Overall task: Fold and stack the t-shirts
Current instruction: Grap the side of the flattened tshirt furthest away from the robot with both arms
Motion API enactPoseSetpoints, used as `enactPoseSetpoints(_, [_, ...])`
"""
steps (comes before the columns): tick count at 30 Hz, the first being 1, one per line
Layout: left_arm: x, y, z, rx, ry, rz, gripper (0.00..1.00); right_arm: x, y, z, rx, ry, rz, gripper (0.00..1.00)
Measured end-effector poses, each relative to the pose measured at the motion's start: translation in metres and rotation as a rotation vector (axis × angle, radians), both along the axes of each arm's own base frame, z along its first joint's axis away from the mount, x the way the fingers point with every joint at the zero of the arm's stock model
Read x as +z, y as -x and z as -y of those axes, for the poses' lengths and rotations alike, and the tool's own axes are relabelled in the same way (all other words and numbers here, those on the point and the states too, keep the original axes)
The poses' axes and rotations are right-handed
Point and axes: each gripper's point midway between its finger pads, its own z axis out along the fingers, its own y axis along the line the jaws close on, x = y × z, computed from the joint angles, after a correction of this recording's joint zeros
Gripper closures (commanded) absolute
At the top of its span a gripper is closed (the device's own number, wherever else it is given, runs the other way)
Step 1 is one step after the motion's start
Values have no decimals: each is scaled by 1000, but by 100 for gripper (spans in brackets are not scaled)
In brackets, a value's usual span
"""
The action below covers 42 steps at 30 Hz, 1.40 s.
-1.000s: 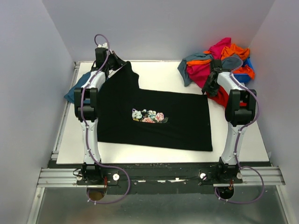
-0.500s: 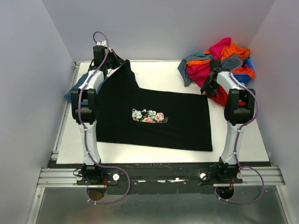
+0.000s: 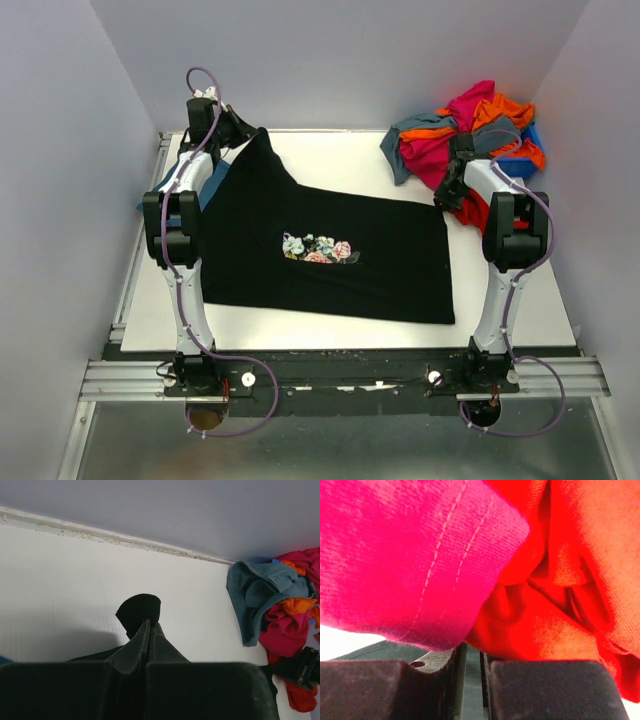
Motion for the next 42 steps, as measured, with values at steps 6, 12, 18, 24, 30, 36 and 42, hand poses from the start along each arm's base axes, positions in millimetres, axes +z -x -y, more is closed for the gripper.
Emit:
enactPoseSetpoints(6, [0,1,2,-6,1,0,100,3,-1,1,0,7,10,94])
enactPoseSetpoints(12, [0,1,3,-10,0,1,100,8,-2,1,10,11,19,99])
enactPoseSetpoints(18, [-4,4,3,-15,-16,-6,100,17,-3,3,18,19,31,99])
enactPoseSetpoints(24, [-8,19,-2,6,-57,-45,100,41,-5,1,36,14,80,98])
enactPoseSetpoints(30, [8,36,-5,11,-88,-28,100,53,-5,-7,62,-26,105,99])
enactPoseSetpoints(36, [19,53,-6,10,-117,-7,100,41,9,-9,65,-35,66,99])
enactPoseSetpoints(42, [24,64,-5,12,-166,1,100,50,18,-9,65,-35,79,99])
